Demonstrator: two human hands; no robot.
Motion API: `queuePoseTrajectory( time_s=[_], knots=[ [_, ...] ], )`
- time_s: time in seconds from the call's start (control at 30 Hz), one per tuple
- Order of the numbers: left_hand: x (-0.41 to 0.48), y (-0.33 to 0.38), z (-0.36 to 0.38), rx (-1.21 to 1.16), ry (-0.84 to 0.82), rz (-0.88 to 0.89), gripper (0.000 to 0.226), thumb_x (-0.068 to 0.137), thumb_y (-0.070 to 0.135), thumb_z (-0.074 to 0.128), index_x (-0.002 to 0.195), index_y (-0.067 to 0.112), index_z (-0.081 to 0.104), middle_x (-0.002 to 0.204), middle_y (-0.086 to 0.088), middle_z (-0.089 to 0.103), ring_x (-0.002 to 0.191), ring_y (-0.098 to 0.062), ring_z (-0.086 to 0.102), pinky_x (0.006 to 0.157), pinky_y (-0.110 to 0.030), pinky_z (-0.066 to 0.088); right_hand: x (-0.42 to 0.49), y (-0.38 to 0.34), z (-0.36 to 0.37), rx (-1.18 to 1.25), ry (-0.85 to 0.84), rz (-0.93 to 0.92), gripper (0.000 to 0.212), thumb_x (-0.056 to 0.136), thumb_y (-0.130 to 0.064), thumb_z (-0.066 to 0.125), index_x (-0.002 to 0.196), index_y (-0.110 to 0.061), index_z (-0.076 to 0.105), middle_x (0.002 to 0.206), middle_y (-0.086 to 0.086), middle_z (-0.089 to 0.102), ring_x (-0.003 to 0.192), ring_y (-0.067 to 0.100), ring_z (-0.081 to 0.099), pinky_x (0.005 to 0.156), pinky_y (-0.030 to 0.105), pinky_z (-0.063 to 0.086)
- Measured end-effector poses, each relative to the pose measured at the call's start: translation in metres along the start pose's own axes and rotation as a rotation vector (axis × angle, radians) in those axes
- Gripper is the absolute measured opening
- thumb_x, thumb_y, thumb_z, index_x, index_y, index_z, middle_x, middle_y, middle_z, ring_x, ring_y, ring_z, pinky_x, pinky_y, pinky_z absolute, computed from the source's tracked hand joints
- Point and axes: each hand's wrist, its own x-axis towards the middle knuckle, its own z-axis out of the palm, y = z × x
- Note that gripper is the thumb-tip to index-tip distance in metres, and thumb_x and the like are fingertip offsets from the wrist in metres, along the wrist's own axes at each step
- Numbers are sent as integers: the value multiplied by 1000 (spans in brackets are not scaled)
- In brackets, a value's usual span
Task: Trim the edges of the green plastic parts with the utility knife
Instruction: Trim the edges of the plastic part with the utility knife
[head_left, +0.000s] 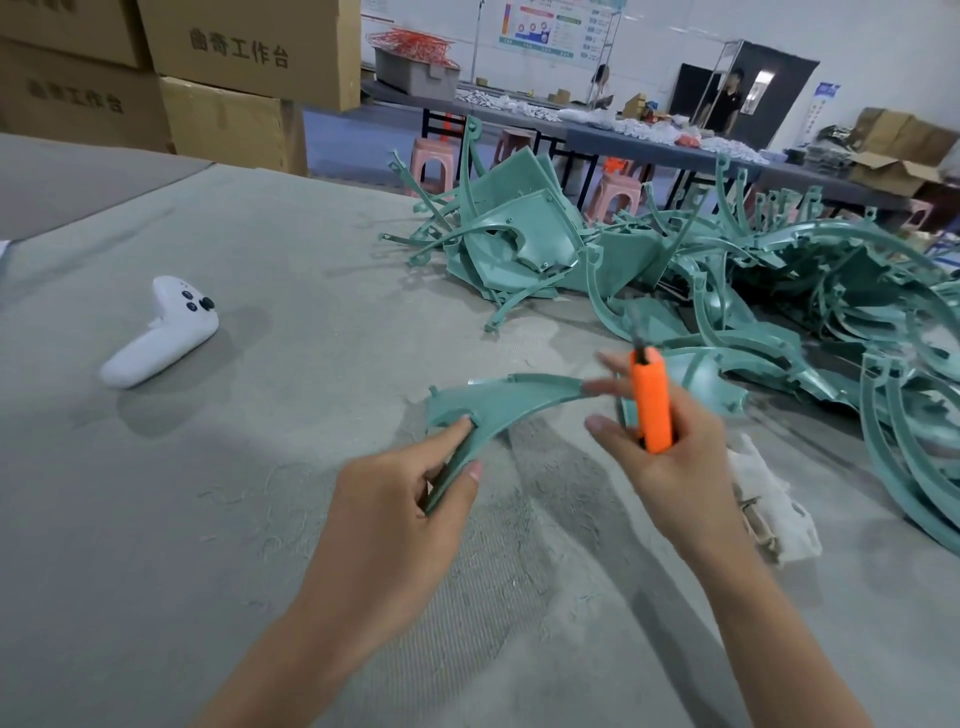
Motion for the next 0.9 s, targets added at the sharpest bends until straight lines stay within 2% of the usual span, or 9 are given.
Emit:
queuePoseTrajectory(
  time_s=[0.13,0.27,0.37,0.43,0.53,0.6,0.67,0.77,0.9],
  knots=[
    [10,-2,-11,-706,-220,-246,42,81,30,69,119,14,68,82,-7,74,57,-16,61,45,-21,42,1,4,3,-40,55,80,32,80,-7,80,92,-34,70,81,-19,72,77,0,68,74,18,52],
    [19,-3,-19,-1123,-404,-343,61,75,47,71,120,6,67,114,-22,67,91,-30,68,59,-29,53,2,2,-2,-114,-70,-42,25,82,-4,77,90,-27,71,81,-12,68,76,5,63,68,12,45],
    [19,-5,-20,-1385,-390,-343,52,87,39,56,126,5,61,131,-22,58,107,-34,63,71,-34,55,1,2,6,-143,-11,-3,16,84,-5,76,79,-17,68,67,-5,61,60,11,51,59,25,40],
    [19,-6,-19,-1272,-300,-358,45,89,29,49,129,9,59,122,-18,64,100,-30,65,70,-32,55,2,2,9,-57,140,143,20,88,-9,73,76,-23,65,54,-12,54,51,6,43,56,28,37],
    [14,-1,-8,-740,-105,-276,32,91,13,58,123,17,64,104,0,73,90,-15,66,71,-22,53,0,-5,9,329,283,377,15,92,-13,67,80,-19,61,48,-11,42,42,7,34,47,24,31],
    [7,0,0,-153,59,22,43,83,24,69,125,24,61,114,14,67,104,-8,59,89,-19,46,-3,-11,11,617,268,493,17,91,-12,67,78,-14,57,51,-5,38,38,9,29,39,20,26],
    [2,-2,9,224,109,294,65,77,43,70,136,25,49,134,11,52,127,-13,43,107,-26,30,-4,-16,16,806,209,611,21,84,-13,70,75,-14,52,55,-3,38,35,8,25,35,19,24],
    [0,-2,12,377,82,408,80,75,45,73,144,20,40,151,-1,38,142,-23,28,113,-40,24,-8,-26,26,885,48,696,22,70,-17,72,74,-13,50,54,-2,34,32,5,22,31,18,23],
    [-2,-7,13,518,133,482,54,71,1,65,125,6,63,131,-11,61,121,-29,58,100,-39,42,-19,-35,39,995,-178,675,16,74,-18,71,64,-14,59,49,-1,38,30,3,26,30,15,24]
  ],
)
